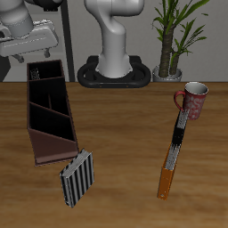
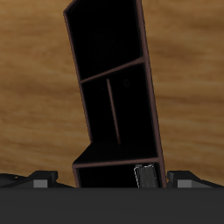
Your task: Place the left striped book into the right desk caddy's right compartment and place the right striped book into the right desk caddy's right compartment and place the orange book into the right desk caddy's left compartment
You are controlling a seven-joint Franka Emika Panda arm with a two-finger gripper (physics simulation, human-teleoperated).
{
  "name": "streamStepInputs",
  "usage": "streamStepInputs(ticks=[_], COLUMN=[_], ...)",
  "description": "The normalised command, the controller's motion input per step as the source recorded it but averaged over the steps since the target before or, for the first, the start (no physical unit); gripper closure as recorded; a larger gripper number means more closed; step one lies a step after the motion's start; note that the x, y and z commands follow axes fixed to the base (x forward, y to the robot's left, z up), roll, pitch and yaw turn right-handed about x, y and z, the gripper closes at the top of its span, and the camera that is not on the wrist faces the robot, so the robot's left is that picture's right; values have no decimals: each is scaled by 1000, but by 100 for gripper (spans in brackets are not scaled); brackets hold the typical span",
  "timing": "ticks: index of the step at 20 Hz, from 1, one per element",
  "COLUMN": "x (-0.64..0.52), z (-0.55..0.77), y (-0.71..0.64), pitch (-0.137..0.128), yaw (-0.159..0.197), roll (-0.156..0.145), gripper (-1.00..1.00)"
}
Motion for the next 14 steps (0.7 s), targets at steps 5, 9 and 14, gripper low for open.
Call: streamStepInputs(ticks=[5, 9, 14], x=[307, 323, 368], z=[340, 265, 356], y=[577, 369, 509], pitch=[-81, -68, -112], yaw=[17, 2, 26], roll=[3, -62, -113], gripper=[-100, -100, -100])
